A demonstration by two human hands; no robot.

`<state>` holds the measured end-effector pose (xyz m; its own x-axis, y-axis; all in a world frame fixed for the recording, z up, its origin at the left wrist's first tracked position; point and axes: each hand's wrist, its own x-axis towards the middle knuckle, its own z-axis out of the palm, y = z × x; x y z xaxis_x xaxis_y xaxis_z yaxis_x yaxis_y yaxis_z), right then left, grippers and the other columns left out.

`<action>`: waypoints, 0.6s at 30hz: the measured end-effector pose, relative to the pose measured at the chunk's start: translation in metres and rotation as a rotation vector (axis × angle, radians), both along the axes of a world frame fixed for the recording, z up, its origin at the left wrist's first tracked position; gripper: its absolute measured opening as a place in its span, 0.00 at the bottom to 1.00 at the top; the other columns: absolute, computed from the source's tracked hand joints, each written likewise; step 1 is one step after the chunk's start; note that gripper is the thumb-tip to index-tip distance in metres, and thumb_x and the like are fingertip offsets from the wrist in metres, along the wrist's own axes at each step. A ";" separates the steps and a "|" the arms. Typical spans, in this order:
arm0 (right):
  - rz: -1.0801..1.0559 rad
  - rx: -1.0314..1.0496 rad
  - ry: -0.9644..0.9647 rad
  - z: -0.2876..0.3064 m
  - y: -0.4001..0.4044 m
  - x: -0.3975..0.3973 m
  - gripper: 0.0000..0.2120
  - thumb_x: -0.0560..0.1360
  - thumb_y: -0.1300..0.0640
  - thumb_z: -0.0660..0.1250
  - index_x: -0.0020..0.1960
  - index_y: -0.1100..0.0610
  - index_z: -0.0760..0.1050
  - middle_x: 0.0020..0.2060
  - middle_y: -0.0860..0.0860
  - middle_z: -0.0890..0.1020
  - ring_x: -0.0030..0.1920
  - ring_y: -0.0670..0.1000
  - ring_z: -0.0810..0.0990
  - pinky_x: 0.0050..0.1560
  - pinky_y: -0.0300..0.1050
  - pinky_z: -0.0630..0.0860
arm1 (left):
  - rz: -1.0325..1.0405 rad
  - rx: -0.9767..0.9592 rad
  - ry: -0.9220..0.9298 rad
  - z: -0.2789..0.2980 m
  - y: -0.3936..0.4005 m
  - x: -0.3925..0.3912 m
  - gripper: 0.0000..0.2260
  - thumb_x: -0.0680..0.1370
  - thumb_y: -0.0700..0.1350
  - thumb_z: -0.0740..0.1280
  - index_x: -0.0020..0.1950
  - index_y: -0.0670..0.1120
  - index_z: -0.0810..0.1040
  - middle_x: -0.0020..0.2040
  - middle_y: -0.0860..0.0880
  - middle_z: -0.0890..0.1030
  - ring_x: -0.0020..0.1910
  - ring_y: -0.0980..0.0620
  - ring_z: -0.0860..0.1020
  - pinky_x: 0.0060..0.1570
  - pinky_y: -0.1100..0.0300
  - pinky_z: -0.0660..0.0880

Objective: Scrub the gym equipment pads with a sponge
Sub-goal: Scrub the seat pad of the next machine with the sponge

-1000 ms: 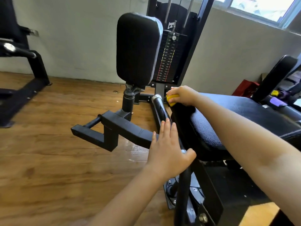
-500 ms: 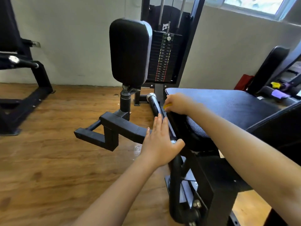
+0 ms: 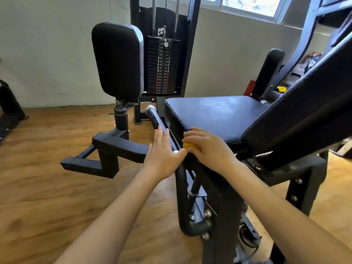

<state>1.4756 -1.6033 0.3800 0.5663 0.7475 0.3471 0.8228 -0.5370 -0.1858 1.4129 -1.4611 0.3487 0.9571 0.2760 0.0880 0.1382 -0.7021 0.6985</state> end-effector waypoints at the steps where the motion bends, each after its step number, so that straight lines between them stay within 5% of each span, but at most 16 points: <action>1: 0.012 0.000 -0.030 -0.003 -0.003 0.000 0.15 0.77 0.54 0.63 0.63 0.55 0.75 0.66 0.48 0.73 0.72 0.48 0.63 0.67 0.38 0.56 | -0.004 -0.001 0.002 0.000 0.000 0.000 0.37 0.78 0.55 0.60 0.78 0.45 0.43 0.78 0.48 0.38 0.77 0.50 0.40 0.75 0.46 0.48; 9: -0.178 0.412 0.051 -0.027 -0.043 0.009 0.18 0.74 0.65 0.66 0.64 0.59 0.74 0.64 0.54 0.74 0.68 0.46 0.62 0.70 0.43 0.59 | -0.021 -0.021 -0.027 0.001 0.000 -0.001 0.36 0.79 0.52 0.61 0.78 0.44 0.43 0.78 0.48 0.39 0.77 0.50 0.41 0.75 0.43 0.49; 14: 0.073 0.197 -0.129 -0.036 -0.027 0.006 0.20 0.73 0.61 0.68 0.65 0.57 0.73 0.67 0.53 0.72 0.71 0.51 0.62 0.69 0.50 0.60 | -0.024 -0.030 -0.031 -0.001 0.002 -0.001 0.36 0.79 0.52 0.61 0.78 0.45 0.43 0.78 0.48 0.38 0.77 0.49 0.41 0.74 0.44 0.50; 18: -0.020 0.246 -0.140 -0.042 -0.056 0.023 0.21 0.73 0.66 0.63 0.65 0.58 0.73 0.67 0.54 0.72 0.70 0.53 0.65 0.70 0.48 0.61 | -0.027 -0.043 -0.043 -0.003 0.003 0.000 0.35 0.79 0.51 0.61 0.78 0.44 0.44 0.78 0.49 0.39 0.77 0.50 0.41 0.75 0.44 0.50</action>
